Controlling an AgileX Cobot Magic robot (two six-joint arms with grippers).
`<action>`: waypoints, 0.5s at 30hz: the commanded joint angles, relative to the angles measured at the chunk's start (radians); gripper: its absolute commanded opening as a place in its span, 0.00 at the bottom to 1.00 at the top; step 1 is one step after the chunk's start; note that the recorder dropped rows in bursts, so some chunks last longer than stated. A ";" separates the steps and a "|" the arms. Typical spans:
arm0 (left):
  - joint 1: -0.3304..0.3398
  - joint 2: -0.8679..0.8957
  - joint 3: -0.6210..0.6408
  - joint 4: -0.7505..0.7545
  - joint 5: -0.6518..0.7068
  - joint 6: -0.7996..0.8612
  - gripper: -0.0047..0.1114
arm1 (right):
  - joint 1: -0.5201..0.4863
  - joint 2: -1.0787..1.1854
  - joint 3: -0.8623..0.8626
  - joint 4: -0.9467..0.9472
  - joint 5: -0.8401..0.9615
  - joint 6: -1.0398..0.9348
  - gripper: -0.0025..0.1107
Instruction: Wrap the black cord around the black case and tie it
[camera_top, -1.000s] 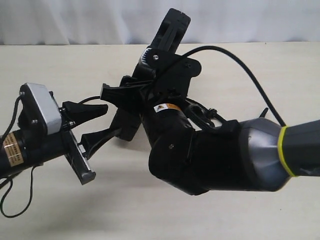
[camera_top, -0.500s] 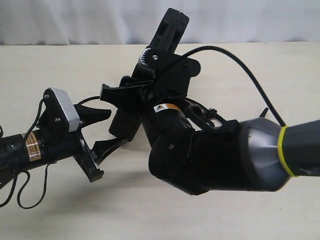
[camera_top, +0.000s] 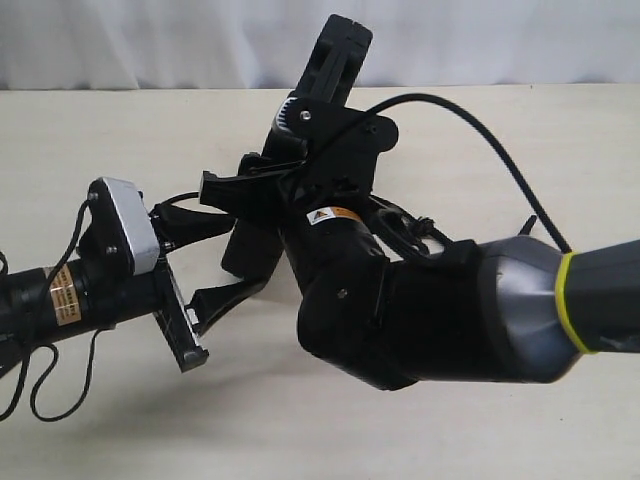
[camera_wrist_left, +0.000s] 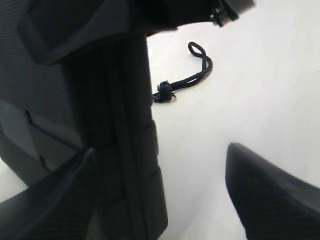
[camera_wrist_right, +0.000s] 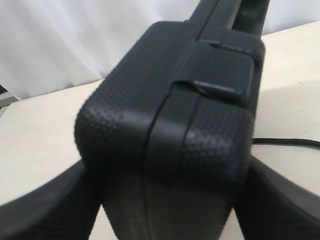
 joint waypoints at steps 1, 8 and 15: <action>-0.032 -0.093 -0.006 -0.093 0.150 0.031 0.62 | -0.004 -0.018 -0.005 -0.042 -0.033 -0.007 0.06; -0.270 -0.139 -0.006 -0.667 0.399 0.393 0.62 | -0.004 -0.018 -0.005 -0.042 -0.033 -0.007 0.06; -0.272 -0.139 -0.006 -0.556 0.345 0.195 0.62 | -0.004 -0.018 -0.005 -0.042 -0.028 -0.007 0.06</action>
